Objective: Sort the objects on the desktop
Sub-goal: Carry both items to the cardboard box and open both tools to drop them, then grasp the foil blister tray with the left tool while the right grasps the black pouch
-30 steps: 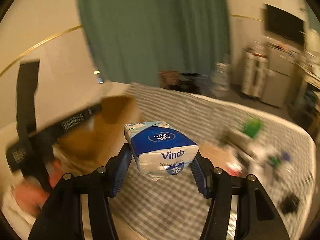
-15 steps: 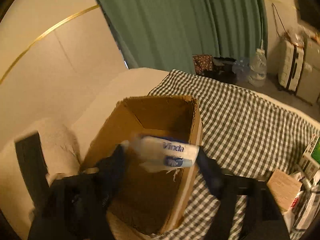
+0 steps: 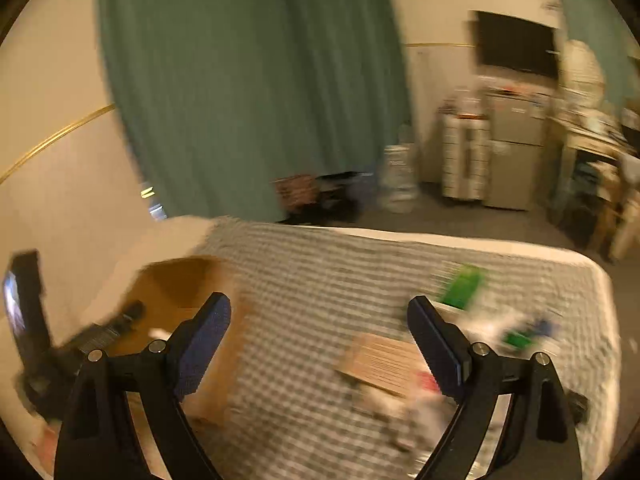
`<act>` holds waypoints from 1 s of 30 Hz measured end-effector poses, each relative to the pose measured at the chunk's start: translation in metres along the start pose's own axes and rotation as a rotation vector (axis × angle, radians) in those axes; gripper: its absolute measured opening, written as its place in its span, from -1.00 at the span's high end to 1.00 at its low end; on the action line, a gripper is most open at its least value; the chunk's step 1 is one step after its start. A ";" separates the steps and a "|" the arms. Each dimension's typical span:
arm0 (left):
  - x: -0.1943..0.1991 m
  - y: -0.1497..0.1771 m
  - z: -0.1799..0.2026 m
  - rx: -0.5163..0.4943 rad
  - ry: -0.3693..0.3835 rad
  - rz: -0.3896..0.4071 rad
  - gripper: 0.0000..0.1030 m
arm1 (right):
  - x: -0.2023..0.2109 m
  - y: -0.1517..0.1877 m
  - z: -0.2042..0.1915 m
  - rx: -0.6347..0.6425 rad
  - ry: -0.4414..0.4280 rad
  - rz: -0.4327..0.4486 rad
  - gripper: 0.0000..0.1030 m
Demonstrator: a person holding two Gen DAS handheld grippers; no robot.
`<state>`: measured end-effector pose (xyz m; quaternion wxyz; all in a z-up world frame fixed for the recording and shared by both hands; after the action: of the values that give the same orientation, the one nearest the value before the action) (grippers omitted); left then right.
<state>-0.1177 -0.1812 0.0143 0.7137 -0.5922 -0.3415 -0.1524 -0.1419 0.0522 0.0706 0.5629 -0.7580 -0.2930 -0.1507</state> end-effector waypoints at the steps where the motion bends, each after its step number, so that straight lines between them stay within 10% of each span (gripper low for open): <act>1: -0.001 0.005 0.015 -0.015 0.023 -0.010 -1.00 | 0.008 0.006 0.022 -0.015 0.049 0.011 -0.76; 9: -0.019 0.126 0.174 -0.249 0.224 -0.149 -1.00 | 0.040 0.086 0.167 -0.062 0.446 0.024 -0.82; 18: -0.054 0.238 0.266 -0.566 0.292 -0.341 -1.00 | 0.016 0.124 0.272 -0.285 0.485 -0.050 -0.82; 30: -0.079 0.257 0.265 -0.457 0.313 -0.445 -1.00 | -0.035 0.133 0.321 -0.346 0.502 -0.096 -0.82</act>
<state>-0.0963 0.1202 -0.2114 0.5558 -0.6173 -0.3056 -0.4654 -0.1198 0.3191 -0.1537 0.4725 -0.7671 -0.1502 -0.4072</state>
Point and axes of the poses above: each gripper's, at about its wrist camera, not at the fingertips, and x roughly against the way its jaws point, z to its right, y to its underside, the point moved 2 cm from there along -x, roughly the way its jaws point, and after that the axes turned 10 degrees about -x, right-handed, at the moved point
